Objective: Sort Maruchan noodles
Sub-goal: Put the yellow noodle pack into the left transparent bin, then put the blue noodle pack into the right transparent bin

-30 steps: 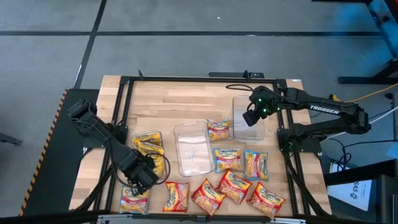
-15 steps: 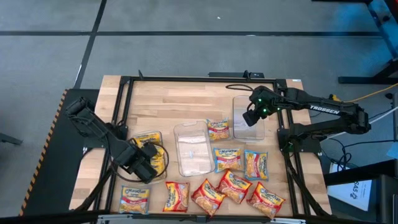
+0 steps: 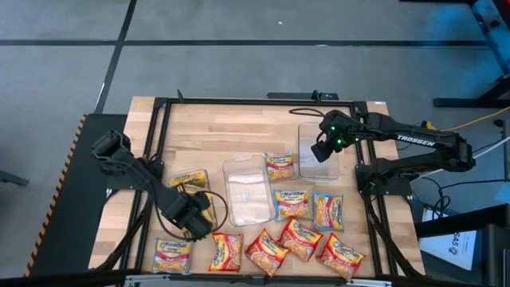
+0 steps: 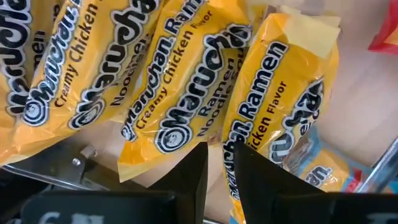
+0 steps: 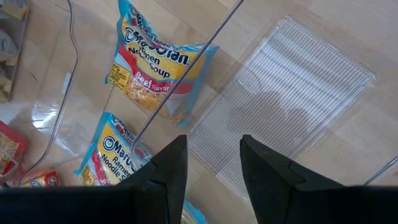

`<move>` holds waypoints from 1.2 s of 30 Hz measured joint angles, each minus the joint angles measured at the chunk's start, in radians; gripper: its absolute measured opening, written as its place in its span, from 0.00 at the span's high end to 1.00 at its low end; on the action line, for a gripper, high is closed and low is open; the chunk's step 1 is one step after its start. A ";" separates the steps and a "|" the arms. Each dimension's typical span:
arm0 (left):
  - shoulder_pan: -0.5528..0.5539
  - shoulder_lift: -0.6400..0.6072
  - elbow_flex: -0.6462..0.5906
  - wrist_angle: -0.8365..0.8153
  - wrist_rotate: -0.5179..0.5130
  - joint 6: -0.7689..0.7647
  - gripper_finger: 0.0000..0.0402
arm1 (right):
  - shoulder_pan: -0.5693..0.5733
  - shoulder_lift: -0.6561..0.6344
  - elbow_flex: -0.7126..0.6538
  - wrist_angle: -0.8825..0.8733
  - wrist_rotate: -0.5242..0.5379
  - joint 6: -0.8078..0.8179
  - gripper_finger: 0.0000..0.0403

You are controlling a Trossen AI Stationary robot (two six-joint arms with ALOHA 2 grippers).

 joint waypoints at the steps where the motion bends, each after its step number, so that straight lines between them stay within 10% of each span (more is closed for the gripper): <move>1: 0.000 -0.005 0.000 -0.011 -0.008 -0.001 0.83 | 0.000 0.000 0.000 0.000 0.000 -0.001 0.64; 9: 0.001 -0.107 0.062 -0.121 -0.120 -0.033 0.83 | 0.000 0.000 0.000 0.000 -0.001 -0.002 0.64; 20: 0.115 -0.218 0.124 -0.201 -0.891 0.036 0.83 | 0.000 0.000 0.000 0.000 0.005 -0.003 0.64; 30: 0.403 -0.228 0.124 -0.179 -0.896 0.306 0.82 | -0.001 0.002 -0.001 0.038 0.154 -0.011 0.64; 36: 0.534 -0.227 0.124 -0.099 -0.851 0.343 0.82 | -0.001 0.011 -0.001 0.383 0.075 -0.089 0.64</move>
